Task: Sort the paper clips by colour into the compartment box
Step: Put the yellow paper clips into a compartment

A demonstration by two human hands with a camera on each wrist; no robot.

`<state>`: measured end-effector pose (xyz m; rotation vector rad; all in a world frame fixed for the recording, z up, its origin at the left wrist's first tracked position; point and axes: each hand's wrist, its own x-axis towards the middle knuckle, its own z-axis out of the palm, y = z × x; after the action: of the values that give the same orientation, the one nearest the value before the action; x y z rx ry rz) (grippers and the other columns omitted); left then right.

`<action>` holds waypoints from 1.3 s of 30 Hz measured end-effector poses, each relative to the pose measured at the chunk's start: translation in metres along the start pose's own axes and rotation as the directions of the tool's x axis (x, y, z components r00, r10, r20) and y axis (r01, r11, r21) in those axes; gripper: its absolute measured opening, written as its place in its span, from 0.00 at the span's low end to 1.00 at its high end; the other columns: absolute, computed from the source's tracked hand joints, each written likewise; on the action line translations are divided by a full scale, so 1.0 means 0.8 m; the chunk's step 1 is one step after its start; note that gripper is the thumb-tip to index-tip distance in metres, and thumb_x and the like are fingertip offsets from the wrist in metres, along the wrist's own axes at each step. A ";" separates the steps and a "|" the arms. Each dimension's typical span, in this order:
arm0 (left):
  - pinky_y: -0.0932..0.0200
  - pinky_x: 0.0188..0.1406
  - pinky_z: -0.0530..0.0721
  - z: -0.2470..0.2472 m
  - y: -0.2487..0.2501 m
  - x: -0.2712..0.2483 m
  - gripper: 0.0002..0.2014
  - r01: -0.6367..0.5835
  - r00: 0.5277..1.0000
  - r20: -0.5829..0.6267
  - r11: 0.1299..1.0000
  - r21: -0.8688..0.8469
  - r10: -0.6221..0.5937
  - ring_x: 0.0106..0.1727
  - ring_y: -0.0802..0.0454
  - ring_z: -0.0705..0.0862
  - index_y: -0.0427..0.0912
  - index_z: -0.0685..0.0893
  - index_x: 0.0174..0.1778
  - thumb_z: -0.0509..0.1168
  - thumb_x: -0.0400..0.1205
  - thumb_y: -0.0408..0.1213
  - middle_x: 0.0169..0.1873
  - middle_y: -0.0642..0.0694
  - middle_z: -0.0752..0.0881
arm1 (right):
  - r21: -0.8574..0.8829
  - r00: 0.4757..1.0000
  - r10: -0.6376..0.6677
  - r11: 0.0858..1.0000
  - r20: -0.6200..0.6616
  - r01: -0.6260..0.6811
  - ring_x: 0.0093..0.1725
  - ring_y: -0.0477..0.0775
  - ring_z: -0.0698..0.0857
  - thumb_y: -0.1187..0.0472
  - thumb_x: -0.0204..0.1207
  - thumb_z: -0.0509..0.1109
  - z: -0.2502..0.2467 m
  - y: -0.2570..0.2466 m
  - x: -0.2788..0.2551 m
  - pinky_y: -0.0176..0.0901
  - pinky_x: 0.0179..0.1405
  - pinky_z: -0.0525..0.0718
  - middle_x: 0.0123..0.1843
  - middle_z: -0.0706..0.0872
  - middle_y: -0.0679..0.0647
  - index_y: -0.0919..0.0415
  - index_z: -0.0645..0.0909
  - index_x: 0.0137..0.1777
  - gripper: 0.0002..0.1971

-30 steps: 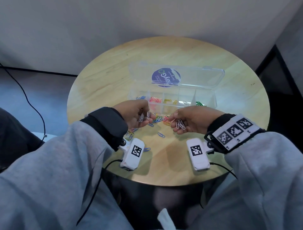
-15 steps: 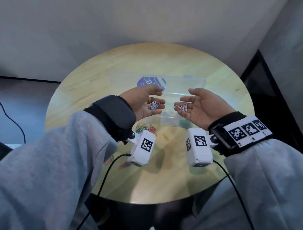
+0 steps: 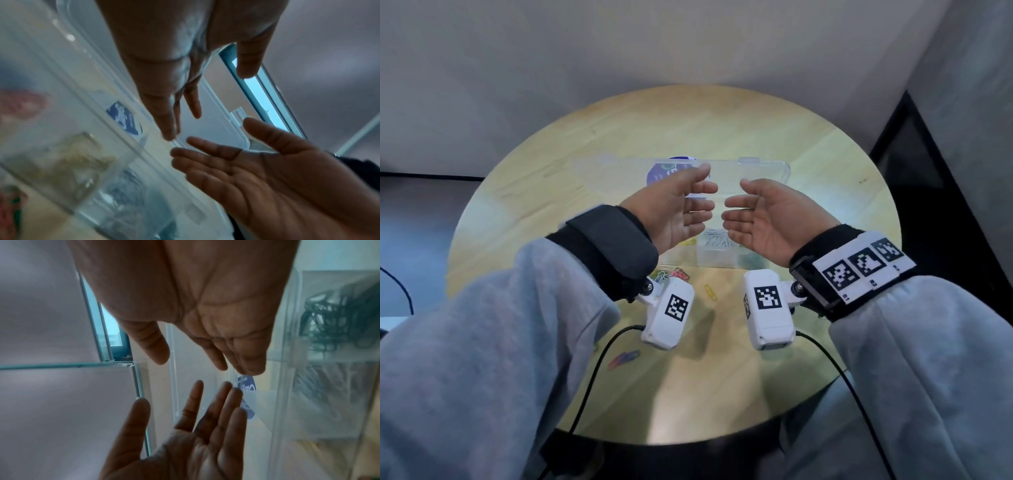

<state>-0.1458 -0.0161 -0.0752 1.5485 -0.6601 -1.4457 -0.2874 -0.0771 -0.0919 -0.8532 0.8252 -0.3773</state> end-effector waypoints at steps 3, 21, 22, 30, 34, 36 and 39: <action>0.61 0.40 0.82 -0.006 -0.004 -0.011 0.09 -0.032 0.999 -0.036 0.982 0.187 0.039 0.39 0.50 0.83 0.43 0.79 0.45 0.59 0.84 0.44 0.40 0.44 0.81 | -0.214 0.995 -0.079 0.975 -0.060 0.065 0.45 0.51 0.80 0.57 0.81 0.62 0.002 0.001 -0.005 0.38 0.47 0.79 0.47 0.80 0.56 0.60 0.78 0.49 0.08; 0.60 0.44 0.72 -0.031 -0.077 -0.022 0.15 -0.002 0.995 0.003 -0.008 1.000 0.101 0.58 0.48 0.81 0.53 0.80 0.61 0.61 0.79 0.37 0.58 0.48 0.83 | -0.996 0.997 -0.015 -0.059 0.072 0.071 0.52 0.50 0.78 0.57 0.77 0.68 0.033 0.063 -0.007 0.39 0.48 0.74 0.52 0.79 0.46 0.51 0.79 0.64 0.16; 0.60 0.44 0.71 -0.028 -0.078 -0.021 0.16 -0.011 0.995 0.014 -0.025 1.000 0.100 0.59 0.47 0.81 0.52 0.80 0.62 0.61 0.79 0.36 0.58 0.48 0.83 | -0.995 0.998 -0.012 -0.084 0.059 0.058 0.55 0.51 0.80 0.59 0.76 0.68 0.034 0.067 -0.004 0.40 0.49 0.76 0.56 0.81 0.47 0.51 0.79 0.65 0.16; 0.60 0.40 0.69 -0.019 -0.086 -0.013 0.08 -0.037 0.995 0.042 -0.054 0.998 0.089 0.56 0.45 0.82 0.48 0.82 0.52 0.63 0.79 0.41 0.54 0.47 0.85 | -0.973 0.997 0.022 -0.217 0.074 0.077 0.48 0.54 0.77 0.68 0.75 0.65 0.040 0.071 0.002 0.41 0.43 0.75 0.59 0.83 0.54 0.56 0.79 0.58 0.14; 0.62 0.28 0.65 -0.022 -0.088 -0.013 0.01 -0.023 0.997 0.024 -0.020 1.000 0.078 0.48 0.48 0.79 0.50 0.77 0.42 0.63 0.78 0.39 0.46 0.48 0.82 | -0.932 0.993 0.079 -0.347 0.087 0.109 0.45 0.55 0.78 0.71 0.73 0.65 0.044 0.074 0.004 0.39 0.32 0.74 0.56 0.85 0.55 0.58 0.81 0.53 0.12; 0.62 0.28 0.67 -0.025 -0.089 -0.014 0.03 -0.026 0.997 0.024 0.025 0.999 0.066 0.44 0.50 0.77 0.49 0.77 0.40 0.64 0.77 0.37 0.42 0.50 0.80 | -0.919 0.992 0.090 -0.376 0.093 0.120 0.45 0.55 0.78 0.70 0.73 0.65 0.045 0.076 0.007 0.38 0.27 0.70 0.53 0.85 0.55 0.58 0.81 0.54 0.12; 0.61 0.33 0.70 -0.032 -0.089 -0.020 0.05 -0.018 0.998 0.010 0.125 0.992 0.069 0.43 0.50 0.77 0.49 0.76 0.35 0.64 0.75 0.36 0.36 0.53 0.79 | -0.933 0.993 0.037 -0.340 0.113 0.119 0.46 0.55 0.76 0.71 0.73 0.65 0.045 0.079 0.008 0.40 0.29 0.72 0.49 0.81 0.54 0.56 0.76 0.49 0.10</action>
<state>-0.1369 0.0367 -0.1312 2.4982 -1.9396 -0.7713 -0.2570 -0.0238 -0.1311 -2.6289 0.8983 0.5878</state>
